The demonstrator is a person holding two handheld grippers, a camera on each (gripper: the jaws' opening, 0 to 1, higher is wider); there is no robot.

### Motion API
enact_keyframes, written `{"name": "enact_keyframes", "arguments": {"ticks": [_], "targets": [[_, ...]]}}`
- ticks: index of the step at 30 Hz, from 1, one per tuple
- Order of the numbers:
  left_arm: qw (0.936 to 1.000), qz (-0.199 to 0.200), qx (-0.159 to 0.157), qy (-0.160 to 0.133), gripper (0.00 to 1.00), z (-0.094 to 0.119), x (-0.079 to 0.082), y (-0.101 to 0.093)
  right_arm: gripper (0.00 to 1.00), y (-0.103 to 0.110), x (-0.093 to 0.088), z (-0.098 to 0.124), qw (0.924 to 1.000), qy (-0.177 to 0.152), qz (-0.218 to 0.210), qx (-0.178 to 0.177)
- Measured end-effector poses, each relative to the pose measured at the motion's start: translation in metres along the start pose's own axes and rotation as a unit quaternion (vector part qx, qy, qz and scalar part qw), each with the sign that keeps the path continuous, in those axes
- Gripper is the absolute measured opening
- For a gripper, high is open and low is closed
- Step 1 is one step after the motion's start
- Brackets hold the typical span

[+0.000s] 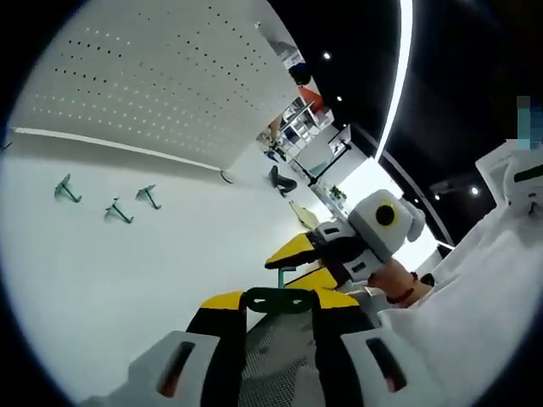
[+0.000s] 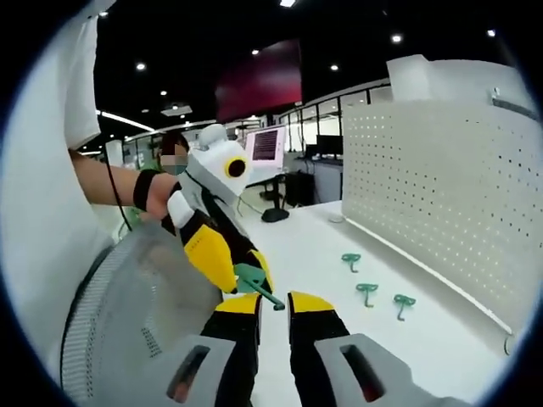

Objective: Insert the hook assembly into the mounting plate slot until the hook locks in place.

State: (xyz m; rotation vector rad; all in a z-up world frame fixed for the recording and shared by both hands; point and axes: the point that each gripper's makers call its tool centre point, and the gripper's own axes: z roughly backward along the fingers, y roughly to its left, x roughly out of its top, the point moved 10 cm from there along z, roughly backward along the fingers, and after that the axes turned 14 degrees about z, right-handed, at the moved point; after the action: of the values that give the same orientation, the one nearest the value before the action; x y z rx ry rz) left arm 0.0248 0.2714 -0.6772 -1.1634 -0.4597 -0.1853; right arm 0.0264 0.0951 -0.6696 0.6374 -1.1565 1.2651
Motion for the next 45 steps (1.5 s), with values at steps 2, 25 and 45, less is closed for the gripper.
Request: {"name": "enact_keyframes", "arguments": {"ticks": [2,25,45], "targets": [[1.0,-0.001,0.0,0.008,0.31,-0.001,0.0,0.0,0.1,0.001,0.0,-0.001,0.9999,0.009,0.012,0.003],[0.9964,-0.079,-0.024,0.019,0.32,0.006,-0.001,-0.001,0.01,0.012,0.002,-0.004,0.99,0.047,0.126,0.044],[0.976,-0.205,-0.002,-0.074,0.2,0.009,0.002,-0.017,0.01,0.01,0.01,0.0,0.9969,0.025,-0.074,0.011]]}}
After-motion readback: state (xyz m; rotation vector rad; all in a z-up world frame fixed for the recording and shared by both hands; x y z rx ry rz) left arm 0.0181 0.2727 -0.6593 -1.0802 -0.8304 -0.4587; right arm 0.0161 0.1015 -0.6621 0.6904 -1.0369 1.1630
